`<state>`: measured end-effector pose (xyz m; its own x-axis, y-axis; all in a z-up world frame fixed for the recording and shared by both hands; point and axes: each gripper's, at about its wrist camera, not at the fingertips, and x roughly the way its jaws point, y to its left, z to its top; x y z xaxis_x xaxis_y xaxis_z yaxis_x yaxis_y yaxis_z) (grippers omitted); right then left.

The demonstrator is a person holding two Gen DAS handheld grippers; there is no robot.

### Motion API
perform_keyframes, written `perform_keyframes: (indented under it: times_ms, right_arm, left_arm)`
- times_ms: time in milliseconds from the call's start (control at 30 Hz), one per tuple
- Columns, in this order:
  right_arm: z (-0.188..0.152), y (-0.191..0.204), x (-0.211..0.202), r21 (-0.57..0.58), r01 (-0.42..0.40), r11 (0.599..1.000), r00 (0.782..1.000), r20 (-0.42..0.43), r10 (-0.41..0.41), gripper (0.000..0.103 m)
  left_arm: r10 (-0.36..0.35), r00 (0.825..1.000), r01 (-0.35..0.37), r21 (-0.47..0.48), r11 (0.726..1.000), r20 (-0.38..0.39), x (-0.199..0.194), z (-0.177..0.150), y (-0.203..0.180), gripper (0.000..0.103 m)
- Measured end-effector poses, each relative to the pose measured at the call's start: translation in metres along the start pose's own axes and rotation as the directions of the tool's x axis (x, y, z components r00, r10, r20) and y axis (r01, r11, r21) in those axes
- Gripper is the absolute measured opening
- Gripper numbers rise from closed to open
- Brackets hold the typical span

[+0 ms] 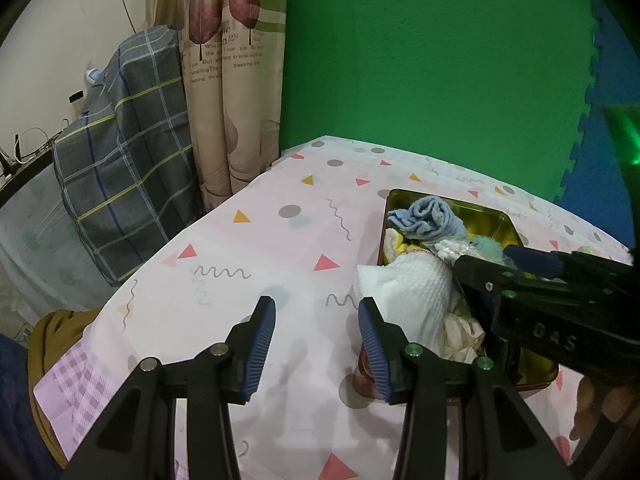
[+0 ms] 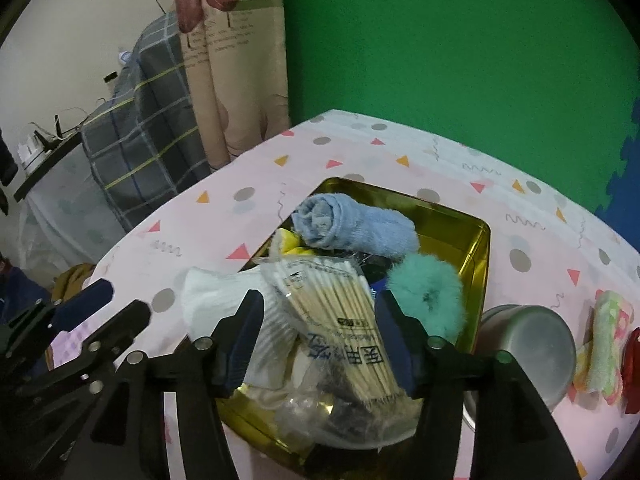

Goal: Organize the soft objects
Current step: 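Lower the plastic bag into the tin box and open the right tool, then grasp the red-and-grey scrunchie with the right tool while the left tool grasps the striped towel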

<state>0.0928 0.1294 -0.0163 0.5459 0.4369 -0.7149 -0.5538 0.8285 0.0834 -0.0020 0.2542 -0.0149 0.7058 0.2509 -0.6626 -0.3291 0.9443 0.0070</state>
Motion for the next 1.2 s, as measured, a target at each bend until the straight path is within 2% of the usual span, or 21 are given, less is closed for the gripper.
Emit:
perform_keyframes:
  times_ms: [100,167,400,500,700,833,967,1200]
  right_arm:
    - [-0.002,0.0,-0.008,0.0,-0.005,1.0,1.0,0.007,0.005,0.058]
    - [-0.004,-0.002,-0.015,0.006,-0.008,1.0,1.0,0.015,0.008,0.066]
    - [-0.014,-0.017,-0.042,0.037,-0.004,0.999,0.999,0.042,0.002,0.066]
    - [-0.022,-0.032,-0.055,0.051,0.029,0.998,0.998,0.054,-0.032,0.066]
    - [-0.048,-0.085,-0.078,0.122,0.125,0.985,0.991,0.038,-0.13,0.066]
    - [-0.068,-0.14,-0.097,0.196,0.222,0.955,0.973,0.015,-0.229,0.066]
    - [-0.089,-0.197,-0.115,0.281,0.324,0.904,0.942,-0.011,-0.334,0.066]
    - [-0.118,-0.273,-0.128,0.389,0.421,0.819,0.9,-0.071,-0.429,0.066]
  left_arm:
    - [0.0,1.0,0.0,0.003,1.0,0.001,0.0,0.0,-0.001,0.044]
    - [0.001,1.0,-0.001,0.004,1.0,0.001,0.0,0.0,-0.001,0.044]
    - [0.003,1.0,-0.003,0.003,1.0,0.003,-0.001,0.0,-0.001,0.044]
    - [0.006,1.0,-0.006,0.009,1.0,0.006,-0.002,-0.001,-0.002,0.044]
    - [0.01,1.0,-0.011,0.028,1.0,0.022,-0.004,-0.001,-0.005,0.044]
    - [0.014,0.999,-0.015,0.04,0.999,0.034,-0.007,-0.001,-0.007,0.044]
    - [0.022,0.999,-0.024,0.054,0.998,0.042,-0.008,-0.001,-0.01,0.044]
    - [0.015,0.999,-0.019,0.083,0.996,0.047,-0.008,-0.003,-0.016,0.044]
